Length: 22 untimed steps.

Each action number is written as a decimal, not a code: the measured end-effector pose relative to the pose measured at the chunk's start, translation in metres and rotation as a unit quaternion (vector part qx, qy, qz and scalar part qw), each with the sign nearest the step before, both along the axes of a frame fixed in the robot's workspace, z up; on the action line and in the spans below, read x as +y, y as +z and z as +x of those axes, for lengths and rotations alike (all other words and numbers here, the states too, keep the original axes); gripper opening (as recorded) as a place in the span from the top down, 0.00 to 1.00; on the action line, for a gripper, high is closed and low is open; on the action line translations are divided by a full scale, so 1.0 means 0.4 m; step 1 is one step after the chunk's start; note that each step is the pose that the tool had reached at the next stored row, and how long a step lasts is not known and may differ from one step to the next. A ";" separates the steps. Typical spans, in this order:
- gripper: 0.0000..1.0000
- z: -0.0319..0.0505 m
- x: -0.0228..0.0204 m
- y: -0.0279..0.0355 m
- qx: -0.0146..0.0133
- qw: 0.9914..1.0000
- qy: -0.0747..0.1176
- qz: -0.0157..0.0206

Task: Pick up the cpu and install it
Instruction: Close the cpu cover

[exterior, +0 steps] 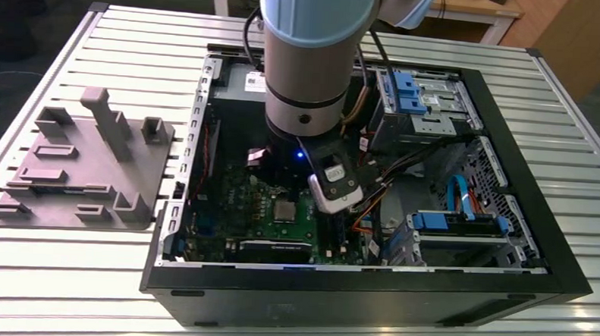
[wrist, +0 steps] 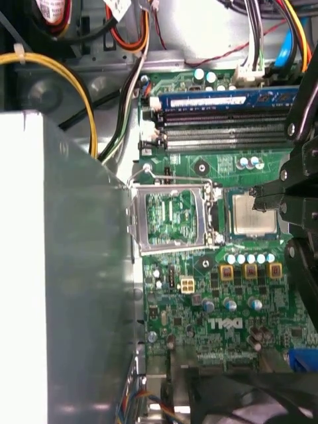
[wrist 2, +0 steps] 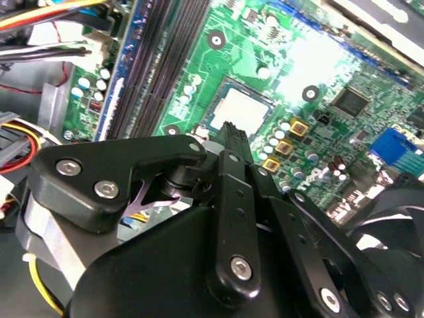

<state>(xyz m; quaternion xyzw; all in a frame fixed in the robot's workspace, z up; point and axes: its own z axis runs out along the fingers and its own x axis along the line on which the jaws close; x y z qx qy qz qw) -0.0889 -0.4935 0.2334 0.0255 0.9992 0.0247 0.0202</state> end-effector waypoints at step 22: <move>0.90 0.050 0.007 -0.007 -0.001 0.999 0.046 0.000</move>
